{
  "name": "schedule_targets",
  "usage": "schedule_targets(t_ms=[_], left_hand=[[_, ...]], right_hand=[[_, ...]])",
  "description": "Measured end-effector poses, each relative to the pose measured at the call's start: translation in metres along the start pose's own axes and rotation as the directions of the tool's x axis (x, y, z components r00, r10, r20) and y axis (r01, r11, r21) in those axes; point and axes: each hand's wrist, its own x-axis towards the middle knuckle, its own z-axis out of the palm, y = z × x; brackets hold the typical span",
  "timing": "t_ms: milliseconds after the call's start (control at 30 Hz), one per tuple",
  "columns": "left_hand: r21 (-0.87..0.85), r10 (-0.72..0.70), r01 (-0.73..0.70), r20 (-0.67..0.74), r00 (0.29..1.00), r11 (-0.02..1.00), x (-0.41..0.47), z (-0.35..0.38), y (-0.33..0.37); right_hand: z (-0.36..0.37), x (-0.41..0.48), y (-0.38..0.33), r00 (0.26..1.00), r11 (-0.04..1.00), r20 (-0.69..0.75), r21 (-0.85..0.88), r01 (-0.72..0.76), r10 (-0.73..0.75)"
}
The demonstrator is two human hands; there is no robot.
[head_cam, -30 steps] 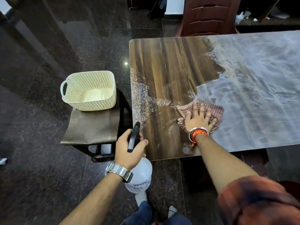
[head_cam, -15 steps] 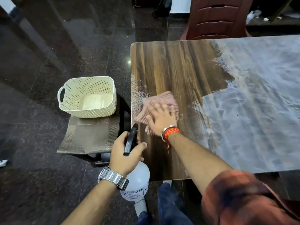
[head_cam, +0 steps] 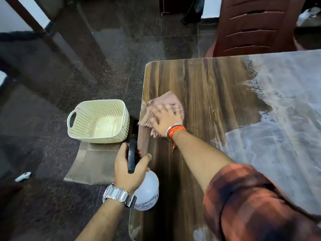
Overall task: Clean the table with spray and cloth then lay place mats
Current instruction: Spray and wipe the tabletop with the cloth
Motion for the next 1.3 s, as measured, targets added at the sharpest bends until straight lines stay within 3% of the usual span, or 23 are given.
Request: schedule_targets(t_ms=[67,133,167,233,300,333,400,433,500,533,567,633,700,733,833,900,967,1033,1067,1100,1133,1233,1300], left_hand=[[-0.001,-0.011,0.011,-0.004,1.0,1.0,0.003,0.005,0.004],[-0.003,0.003,-0.003,0.01,1.0,1.0,0.006,0.011,0.005],[-0.001,0.01,-0.01,0.01,1.0,1.0,0.008,0.014,0.007],[0.015,0.036,-0.037,0.045,0.998,0.999,0.013,0.021,0.01],[0.028,0.059,-0.062,0.101,0.993,0.998,0.016,0.031,0.01],[0.024,0.061,-0.064,0.116,0.991,0.998,0.016,0.036,0.013],[-0.043,0.061,-0.055,0.147,0.987,0.998,0.011,0.047,0.02],[-0.074,0.069,-0.058,0.168,0.983,0.996,0.009,0.052,0.022],[-0.102,0.097,-0.076,0.215,0.972,0.992,0.003,0.061,0.027],[-0.102,0.118,-0.096,0.233,0.965,0.99,-0.001,0.065,0.028],[-0.105,0.136,-0.113,0.248,0.959,0.988,-0.004,0.068,0.029],[-0.089,0.145,-0.125,0.273,0.951,0.988,-0.009,0.075,0.029],[-0.069,0.168,-0.155,0.3,0.939,0.986,-0.014,0.079,0.032],[-0.058,0.178,-0.169,0.319,0.931,0.984,-0.016,0.082,0.033],[-0.081,0.186,-0.168,0.365,0.912,0.982,-0.023,0.083,0.04],[-0.095,0.193,-0.169,0.391,0.9,0.981,-0.029,0.081,0.042],[-0.087,0.21,-0.191,0.432,0.877,0.978,-0.037,0.075,0.043],[-0.085,0.228,-0.213,0.441,0.868,0.973,-0.046,0.07,0.042],[-0.081,0.233,-0.22,0.439,0.868,0.972,-0.05,0.069,0.041],[-0.078,0.233,-0.222,0.433,0.871,0.972,-0.052,0.068,0.04],[-0.079,0.229,-0.217,0.434,0.871,0.973,-0.055,0.068,0.038],[-0.087,0.198,-0.178,0.446,0.873,0.98,-0.06,0.074,0.037],[-0.079,0.195,-0.179,0.462,0.865,0.981,-0.066,0.081,0.039]], right_hand=[[-0.003,-0.004,0.024,0.935,0.933,-0.073,0.13,-0.336,0.347],[-0.004,-0.026,0.035,0.856,0.853,-0.088,0.177,-0.49,0.51],[-0.004,-0.043,0.033,0.891,0.892,-0.103,0.157,-0.425,0.442],[-0.002,-0.091,0.031,0.993,0.995,-0.088,0.064,-0.071,0.076],[-0.001,-0.147,0.05,0.976,0.976,0.008,0.004,0.218,-0.218],[-0.003,-0.165,0.074,0.976,0.977,0.037,-0.009,0.214,-0.214],[-0.013,-0.185,0.137,0.996,0.995,-0.014,-0.041,-0.091,0.09],[-0.019,-0.19,0.17,0.946,0.946,-0.042,-0.034,-0.322,0.32],[-0.034,-0.197,0.212,0.736,0.736,-0.031,0.053,-0.674,0.676],[-0.037,-0.2,0.213,0.652,0.651,-0.03,0.099,-0.752,0.758],[-0.035,-0.203,0.202,0.633,0.635,-0.056,0.106,-0.765,0.772],[-0.022,-0.214,0.151,0.761,0.766,-0.093,0.04,-0.642,0.642],[-0.005,-0.243,0.085,0.936,0.937,-0.057,-0.001,-0.348,0.347],[0.004,-0.266,0.054,0.978,0.978,-0.018,-0.005,-0.208,0.208],[0.01,-0.338,0.023,0.998,0.998,0.043,0.015,-0.056,0.055],[0.007,-0.372,0.06,0.987,0.987,0.02,-0.041,-0.158,0.159],[0.003,-0.396,0.111,0.891,0.889,-0.026,-0.051,-0.454,0.453],[-0.005,-0.405,0.133,0.65,0.65,-0.016,0.018,-0.76,0.76],[-0.005,-0.4,0.125,0.543,0.544,-0.03,0.05,-0.838,0.839],[-0.002,-0.39,0.105,0.501,0.503,-0.045,0.068,-0.862,0.864],[0.002,-0.382,0.077,0.54,0.543,-0.056,0.071,-0.837,0.84],[0.025,-0.363,-0.031,0.874,0.878,-0.081,0.06,-0.475,0.478],[0.029,-0.36,-0.075,0.966,0.963,-0.024,0.083,-0.255,0.258]])
